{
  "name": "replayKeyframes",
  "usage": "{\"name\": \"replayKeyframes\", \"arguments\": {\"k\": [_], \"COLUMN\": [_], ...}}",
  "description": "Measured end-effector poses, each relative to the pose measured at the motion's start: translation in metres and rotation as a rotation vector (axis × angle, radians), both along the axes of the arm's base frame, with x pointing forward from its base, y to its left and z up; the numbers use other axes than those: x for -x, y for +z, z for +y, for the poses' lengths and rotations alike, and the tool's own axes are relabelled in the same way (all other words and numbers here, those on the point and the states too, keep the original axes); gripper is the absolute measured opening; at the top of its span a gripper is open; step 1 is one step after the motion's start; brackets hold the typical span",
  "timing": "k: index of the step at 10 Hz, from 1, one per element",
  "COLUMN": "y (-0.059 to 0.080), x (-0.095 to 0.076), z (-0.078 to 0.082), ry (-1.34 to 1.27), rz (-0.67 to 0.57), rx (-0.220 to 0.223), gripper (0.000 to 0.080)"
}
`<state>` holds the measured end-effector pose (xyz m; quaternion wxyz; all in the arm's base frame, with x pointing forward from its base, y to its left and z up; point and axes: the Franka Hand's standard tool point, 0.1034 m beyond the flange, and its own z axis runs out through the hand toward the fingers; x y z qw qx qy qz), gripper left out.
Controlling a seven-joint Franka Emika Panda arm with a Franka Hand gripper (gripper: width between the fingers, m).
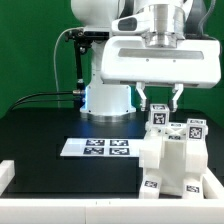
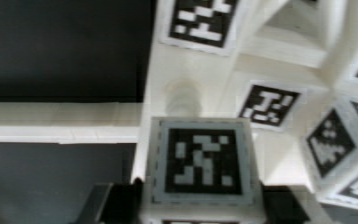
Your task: Assemble chair
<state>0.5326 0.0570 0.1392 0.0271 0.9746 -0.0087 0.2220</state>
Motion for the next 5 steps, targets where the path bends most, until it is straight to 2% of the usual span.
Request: {"name": "replayKeyframes", "arguments": {"k": [5], "y": [-0.0049], "x": [0.0081], "z": [0.0027], "ry": [-0.017], "rz": [-0.036], "rx": [-0.011], "gripper": [0.0284]}}
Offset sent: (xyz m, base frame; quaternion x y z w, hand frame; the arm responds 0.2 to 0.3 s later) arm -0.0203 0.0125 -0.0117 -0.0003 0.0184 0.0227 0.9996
